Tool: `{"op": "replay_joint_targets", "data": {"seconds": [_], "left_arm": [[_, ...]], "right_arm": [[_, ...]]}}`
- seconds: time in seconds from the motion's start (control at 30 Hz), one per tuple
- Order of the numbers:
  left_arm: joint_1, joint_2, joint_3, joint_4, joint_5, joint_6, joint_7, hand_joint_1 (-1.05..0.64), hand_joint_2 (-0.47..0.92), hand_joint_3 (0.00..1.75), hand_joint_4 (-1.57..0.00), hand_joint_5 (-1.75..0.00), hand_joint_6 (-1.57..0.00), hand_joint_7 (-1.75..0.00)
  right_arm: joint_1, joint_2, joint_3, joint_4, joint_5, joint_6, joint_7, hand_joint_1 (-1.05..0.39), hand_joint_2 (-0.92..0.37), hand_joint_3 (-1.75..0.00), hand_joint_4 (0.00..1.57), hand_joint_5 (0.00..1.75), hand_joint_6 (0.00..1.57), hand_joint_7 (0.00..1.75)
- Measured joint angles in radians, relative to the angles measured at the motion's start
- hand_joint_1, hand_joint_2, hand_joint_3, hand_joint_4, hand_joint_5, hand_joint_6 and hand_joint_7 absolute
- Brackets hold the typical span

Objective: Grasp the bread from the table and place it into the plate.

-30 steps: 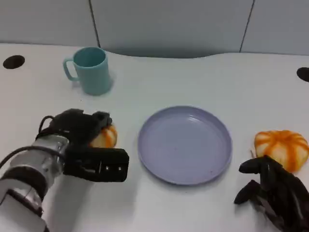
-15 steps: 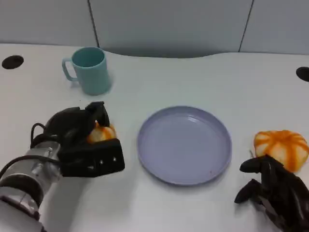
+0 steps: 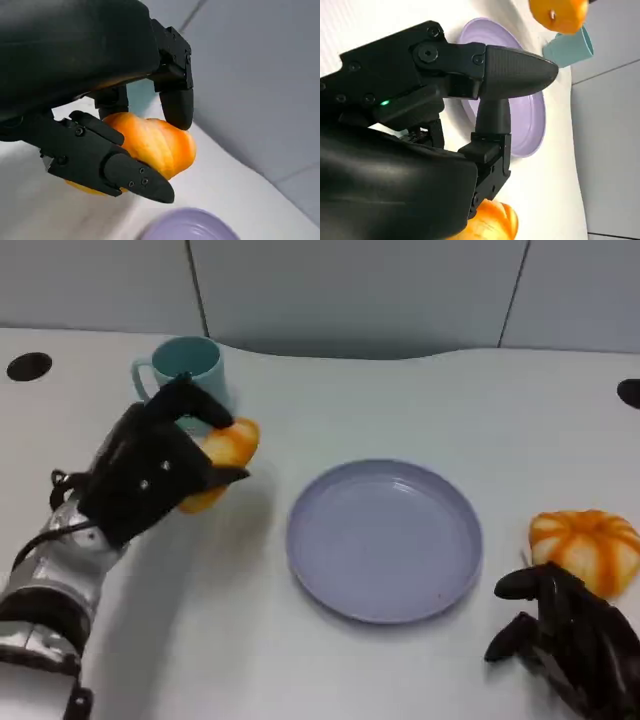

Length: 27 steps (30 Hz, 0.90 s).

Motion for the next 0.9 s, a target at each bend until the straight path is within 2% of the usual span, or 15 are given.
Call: {"op": "replay_joint_targets", "data": {"seconds": [0.1, 0.27, 0.47, 0.67, 0.77, 0.9], "left_arm": [[-0.012, -0.023, -0.019, -0.042, 0.005, -0.063, -0.043, -0.08, 0.87, 0.07, -0.79, -1.75, -0.58, -1.75], [-0.05, -0.071, -0.088, -0.061, 0.079, -0.124, -0.026, -0.08, 0.86, 0.06, -0.85, -1.75, -0.62, -1.75], [-0.074, -0.117, -0.124, -0.058, 0.123, -0.12, -0.018, -0.1, 0.86, 0.07, -0.91, -1.75, -0.65, -1.75], [-0.113, -0.181, -0.244, -0.021, 0.248, -0.053, 0.019, -0.1, 0.86, 0.08, -0.94, -1.75, -0.68, -1.75], [-0.13, -0.189, -0.319, -0.005, 0.336, -0.033, 0.072, -0.08, 0.84, 0.09, -0.95, -1.75, -0.68, -1.75], [-0.145, -0.192, -0.359, 0.016, 0.377, -0.019, 0.103, -0.12, 0.85, 0.1, -0.93, -1.75, -0.65, -1.75]], "right_arm": [[-0.002, 0.0, 0.0, 0.001, -0.003, 0.0, -0.001, -0.32, -0.92, -0.64, 0.53, 1.75, 0.4, 1.56], [-0.011, -0.001, 0.0, 0.008, -0.007, 0.0, 0.0, -0.32, -0.92, -0.65, 0.52, 1.75, 0.4, 1.56], [-0.013, -0.004, 0.001, 0.012, -0.011, 0.0, 0.001, -0.34, -0.92, -0.64, 0.52, 1.75, 0.4, 1.56], [-0.017, -0.001, 0.015, 0.012, -0.023, 0.005, -0.009, -0.35, -0.92, -0.63, 0.54, 1.75, 0.42, 1.56], [-0.017, -0.001, 0.015, 0.014, -0.022, 0.003, -0.009, -0.34, -0.92, -0.64, 0.54, 1.75, 0.42, 1.57], [-0.017, -0.001, 0.015, 0.022, -0.02, -0.006, 0.001, -0.34, -0.92, -0.64, 0.55, 1.75, 0.42, 1.57]]}}
